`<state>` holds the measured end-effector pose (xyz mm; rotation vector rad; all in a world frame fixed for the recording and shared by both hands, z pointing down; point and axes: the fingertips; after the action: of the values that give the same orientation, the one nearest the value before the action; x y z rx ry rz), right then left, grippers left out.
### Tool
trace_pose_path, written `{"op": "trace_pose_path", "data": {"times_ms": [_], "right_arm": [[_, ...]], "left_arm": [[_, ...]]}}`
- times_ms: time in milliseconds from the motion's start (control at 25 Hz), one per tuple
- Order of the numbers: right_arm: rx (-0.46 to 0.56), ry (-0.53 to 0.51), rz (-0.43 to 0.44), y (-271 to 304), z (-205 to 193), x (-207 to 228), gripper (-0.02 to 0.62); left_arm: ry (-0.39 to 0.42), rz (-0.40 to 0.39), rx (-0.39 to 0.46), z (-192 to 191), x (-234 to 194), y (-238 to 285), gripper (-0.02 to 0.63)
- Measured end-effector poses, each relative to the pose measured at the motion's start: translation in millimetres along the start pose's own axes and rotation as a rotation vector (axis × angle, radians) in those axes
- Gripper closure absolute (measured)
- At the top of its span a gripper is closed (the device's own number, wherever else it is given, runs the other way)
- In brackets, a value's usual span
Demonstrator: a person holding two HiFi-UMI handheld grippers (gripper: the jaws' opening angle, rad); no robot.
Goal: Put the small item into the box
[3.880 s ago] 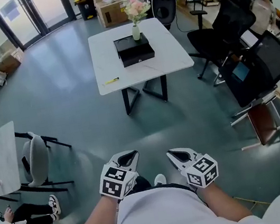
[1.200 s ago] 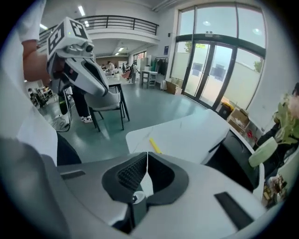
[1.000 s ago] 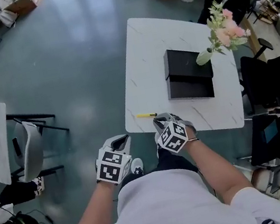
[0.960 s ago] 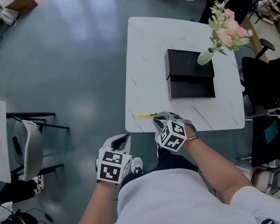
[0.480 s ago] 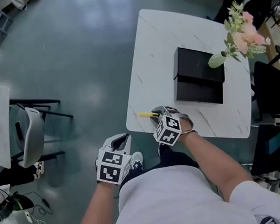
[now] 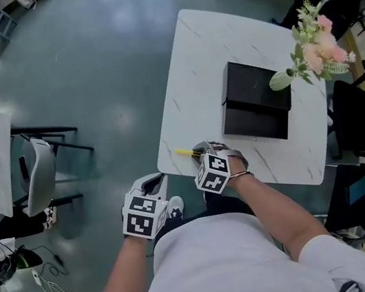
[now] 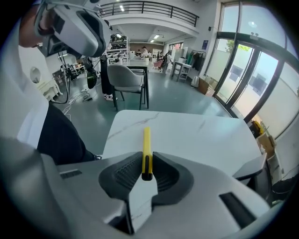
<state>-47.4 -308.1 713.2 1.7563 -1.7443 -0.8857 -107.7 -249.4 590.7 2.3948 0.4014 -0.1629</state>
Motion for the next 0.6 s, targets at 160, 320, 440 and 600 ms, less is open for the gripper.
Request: {"op": "trace_pose_path", "data": {"times_ms": [160,320,440,600], "right_arm": [[0.040,-0.006,-0.014,-21,9,8,0.515],[0.081,-0.031,-0.032,-45,15,20,0.515],[0.113,-0.037,-0.051,-66,18,32,0.516],[0.139,-0.039,-0.091,-93,17,53,0.515]], "left_arm": [[0.011,-0.011,0.003,12,8,13,0.589],[0.038,-0.021,0.011,27,14,32,0.589],[0.050,-0.030,0.015,41,19,47,0.589],[0.067,-0.041,0.020,59,26,64,0.589]]}}
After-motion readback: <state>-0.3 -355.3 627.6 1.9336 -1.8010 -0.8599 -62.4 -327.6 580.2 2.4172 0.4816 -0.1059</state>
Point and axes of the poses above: the fingertips, and each gripper's own axes: y forward along the fingers, x to its right, z out of its top, and after that the axes turned 15 degrees about x, right-handed
